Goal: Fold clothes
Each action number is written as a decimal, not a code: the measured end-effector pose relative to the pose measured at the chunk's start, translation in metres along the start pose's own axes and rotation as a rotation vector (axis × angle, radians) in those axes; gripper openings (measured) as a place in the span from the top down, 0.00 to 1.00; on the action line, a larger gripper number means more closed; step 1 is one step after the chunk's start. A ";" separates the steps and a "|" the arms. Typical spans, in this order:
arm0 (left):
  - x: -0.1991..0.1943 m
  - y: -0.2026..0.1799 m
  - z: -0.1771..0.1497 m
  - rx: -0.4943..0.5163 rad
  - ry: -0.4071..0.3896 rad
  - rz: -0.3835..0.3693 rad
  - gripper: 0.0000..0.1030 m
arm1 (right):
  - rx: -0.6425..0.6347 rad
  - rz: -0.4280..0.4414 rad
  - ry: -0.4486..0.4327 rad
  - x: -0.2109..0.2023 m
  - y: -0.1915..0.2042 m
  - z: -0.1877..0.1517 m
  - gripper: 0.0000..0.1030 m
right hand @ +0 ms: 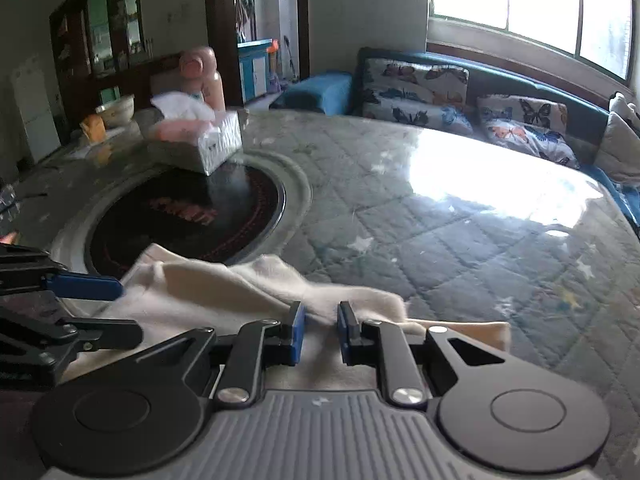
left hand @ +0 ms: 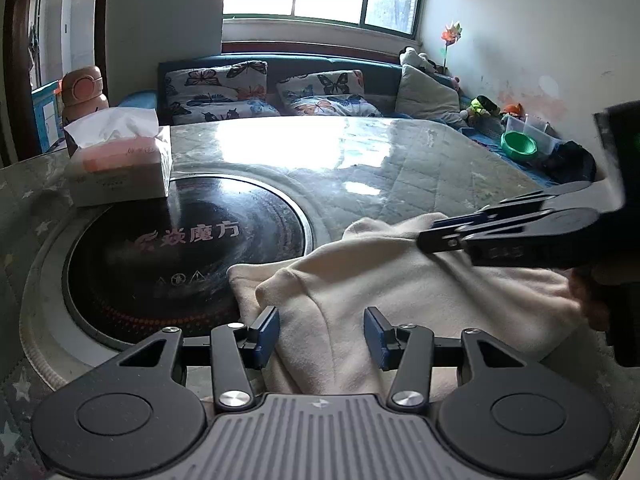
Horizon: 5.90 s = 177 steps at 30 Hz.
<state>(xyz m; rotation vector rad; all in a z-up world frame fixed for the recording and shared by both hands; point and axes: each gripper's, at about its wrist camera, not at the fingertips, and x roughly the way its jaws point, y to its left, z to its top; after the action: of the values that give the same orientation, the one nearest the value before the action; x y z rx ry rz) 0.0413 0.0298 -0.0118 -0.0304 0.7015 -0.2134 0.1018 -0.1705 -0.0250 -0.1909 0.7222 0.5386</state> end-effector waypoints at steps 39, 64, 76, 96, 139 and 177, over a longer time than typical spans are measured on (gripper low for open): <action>-0.033 0.048 0.007 -0.363 0.036 0.046 0.00 | -0.558 0.180 -0.047 -0.052 0.163 -0.044 0.85; 0.005 0.041 0.003 -0.653 0.156 -0.124 0.76 | -0.188 0.349 -0.104 -0.084 0.081 -0.028 0.76; 0.007 0.035 0.008 -0.557 0.164 -0.088 0.76 | 0.085 -0.007 -0.060 -0.080 -0.043 -0.041 0.58; 0.011 0.020 0.028 -0.376 0.151 -0.043 0.79 | 0.271 0.003 -0.097 -0.073 -0.085 -0.049 0.88; 0.116 -0.150 0.098 -0.060 0.196 -0.212 0.84 | 0.375 -0.447 -0.137 -0.121 -0.218 -0.058 0.89; 0.090 -0.155 0.092 0.071 0.121 -0.111 0.31 | 0.255 -0.435 0.000 -0.038 -0.186 -0.043 0.78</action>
<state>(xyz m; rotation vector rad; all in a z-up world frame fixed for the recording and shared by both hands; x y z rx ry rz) 0.1390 -0.1439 0.0170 0.0118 0.8135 -0.3491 0.1519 -0.3585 -0.0340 -0.1047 0.7161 0.0310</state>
